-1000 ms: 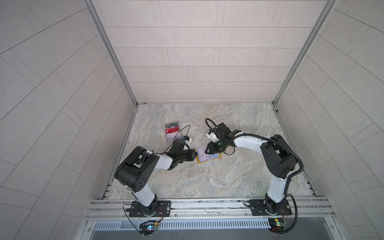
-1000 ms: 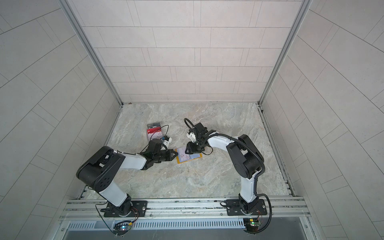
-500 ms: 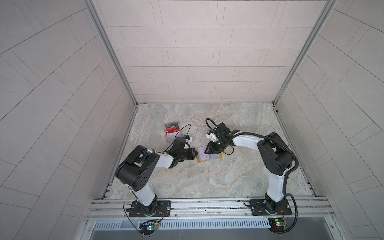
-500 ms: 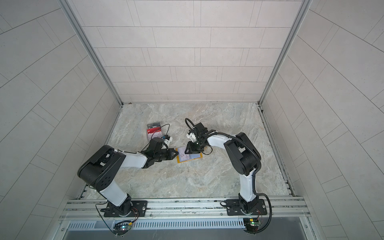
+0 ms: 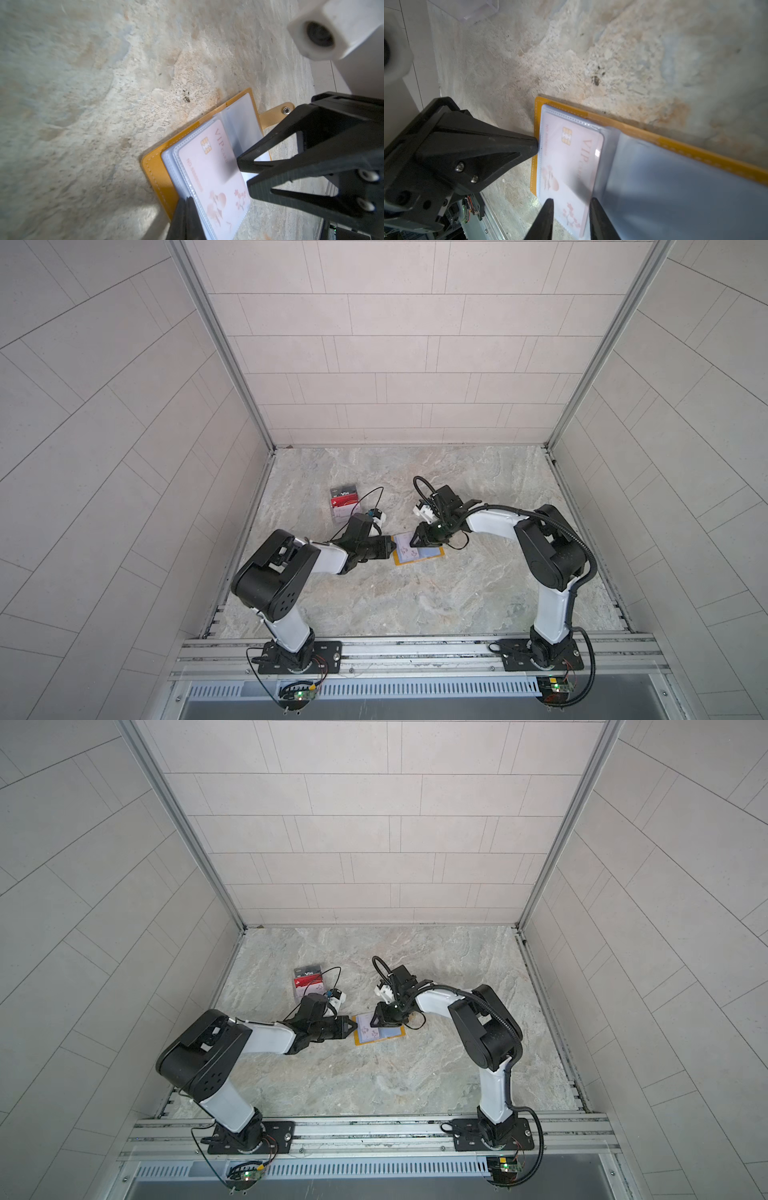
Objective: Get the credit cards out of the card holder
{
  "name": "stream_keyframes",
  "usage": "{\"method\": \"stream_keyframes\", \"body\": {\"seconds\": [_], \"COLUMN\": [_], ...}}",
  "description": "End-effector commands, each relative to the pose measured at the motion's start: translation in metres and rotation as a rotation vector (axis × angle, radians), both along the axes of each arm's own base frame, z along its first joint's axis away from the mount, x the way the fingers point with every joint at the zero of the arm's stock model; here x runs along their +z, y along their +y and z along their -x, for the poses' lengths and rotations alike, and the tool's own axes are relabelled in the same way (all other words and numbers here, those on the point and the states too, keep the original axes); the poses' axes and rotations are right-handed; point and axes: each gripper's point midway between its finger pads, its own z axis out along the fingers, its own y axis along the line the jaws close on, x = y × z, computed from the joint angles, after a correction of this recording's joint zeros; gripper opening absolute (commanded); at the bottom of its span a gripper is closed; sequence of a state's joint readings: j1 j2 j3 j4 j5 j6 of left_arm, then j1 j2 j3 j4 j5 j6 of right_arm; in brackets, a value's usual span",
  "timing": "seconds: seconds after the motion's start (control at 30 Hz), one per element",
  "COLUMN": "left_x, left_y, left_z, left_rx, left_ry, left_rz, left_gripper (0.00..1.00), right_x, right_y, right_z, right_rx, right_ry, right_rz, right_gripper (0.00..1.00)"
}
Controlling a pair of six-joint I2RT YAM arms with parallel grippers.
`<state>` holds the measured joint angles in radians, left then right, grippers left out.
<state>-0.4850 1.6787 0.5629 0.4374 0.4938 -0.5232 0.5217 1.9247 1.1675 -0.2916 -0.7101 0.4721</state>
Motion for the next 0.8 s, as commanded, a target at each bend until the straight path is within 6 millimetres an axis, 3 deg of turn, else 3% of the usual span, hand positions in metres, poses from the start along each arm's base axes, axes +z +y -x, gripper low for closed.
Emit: {"method": "stream_keyframes", "body": {"seconds": [0.0,0.57,0.77], "left_x": [-0.007,-0.01,-0.013], "left_y": [-0.001,-0.002,-0.001], "left_z": [0.002,0.006,0.009], "left_rx": [-0.016,-0.025,-0.029], "left_ry": [0.019,0.031,0.04], "left_rz": [-0.022,-0.019,-0.02], "left_gripper": [0.0,0.0,0.0], "right_x": [-0.007,-0.014,-0.005], "right_y": [-0.009,0.004,0.011], "right_z": [0.002,0.009,0.007], "right_rx": [-0.006,-0.006,-0.011], "right_ry": [0.003,0.054,0.05], "right_rz": [0.046,-0.03,-0.094], "right_gripper": [0.33,0.28,0.26]}}
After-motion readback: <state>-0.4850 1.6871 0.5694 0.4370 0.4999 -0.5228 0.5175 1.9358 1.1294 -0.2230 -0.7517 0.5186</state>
